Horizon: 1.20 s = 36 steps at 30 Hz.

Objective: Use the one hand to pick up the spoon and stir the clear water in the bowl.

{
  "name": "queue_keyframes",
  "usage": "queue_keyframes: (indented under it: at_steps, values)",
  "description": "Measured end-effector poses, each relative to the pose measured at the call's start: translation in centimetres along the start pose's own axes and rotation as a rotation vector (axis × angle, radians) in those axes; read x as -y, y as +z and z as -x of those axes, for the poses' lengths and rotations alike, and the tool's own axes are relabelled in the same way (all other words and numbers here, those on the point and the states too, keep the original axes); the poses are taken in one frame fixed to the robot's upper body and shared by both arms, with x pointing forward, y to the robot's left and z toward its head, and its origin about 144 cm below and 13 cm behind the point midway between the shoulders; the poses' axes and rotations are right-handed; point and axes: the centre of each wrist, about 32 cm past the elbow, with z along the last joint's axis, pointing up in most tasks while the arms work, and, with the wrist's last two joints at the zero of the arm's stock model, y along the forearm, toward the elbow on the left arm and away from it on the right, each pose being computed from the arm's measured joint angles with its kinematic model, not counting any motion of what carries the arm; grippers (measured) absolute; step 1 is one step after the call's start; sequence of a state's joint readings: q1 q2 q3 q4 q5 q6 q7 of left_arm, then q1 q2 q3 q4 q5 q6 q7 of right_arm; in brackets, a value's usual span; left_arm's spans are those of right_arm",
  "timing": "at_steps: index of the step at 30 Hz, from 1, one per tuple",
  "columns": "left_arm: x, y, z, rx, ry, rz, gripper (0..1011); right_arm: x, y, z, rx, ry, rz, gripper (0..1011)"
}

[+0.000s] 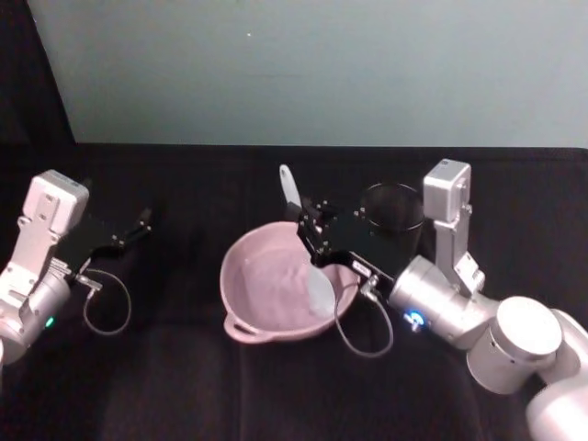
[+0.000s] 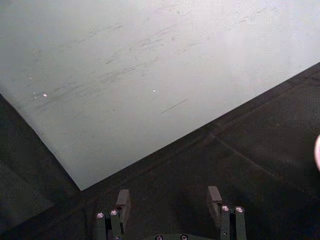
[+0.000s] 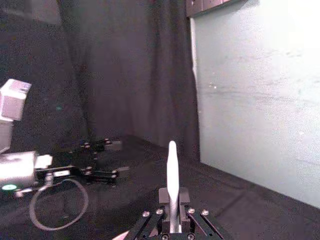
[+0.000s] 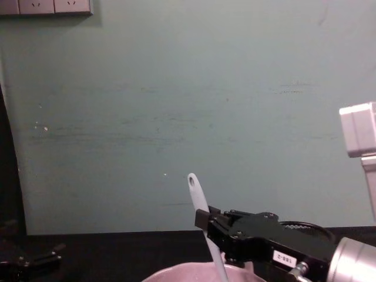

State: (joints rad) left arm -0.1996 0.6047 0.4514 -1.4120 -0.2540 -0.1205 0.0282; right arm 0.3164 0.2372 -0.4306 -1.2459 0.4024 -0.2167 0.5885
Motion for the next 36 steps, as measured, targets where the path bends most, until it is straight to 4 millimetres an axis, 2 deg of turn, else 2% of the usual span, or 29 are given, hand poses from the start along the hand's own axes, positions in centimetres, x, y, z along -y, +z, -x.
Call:
queue_keyframes:
  at_steps: [8,17,27,36]
  values:
    - [0.0,0.0,0.0,0.000,0.000,0.000,1011,1.0,0.4,1.5,-0.071,0.061,0.000,111]
    - [0.0,0.0,0.0,0.000,0.000,0.000,1012,0.5,0.0,2.9,-0.133,0.082,-0.021,111]
    - [0.0,0.0,0.0,0.000,0.000,0.000,1011,-0.5,0.5,1.8,-0.152,0.022,-0.119,111]
    - [0.0,0.0,0.0,0.000,0.000,0.000,1011,0.5,1.4,1.3,-0.151,0.012,-0.150,111]
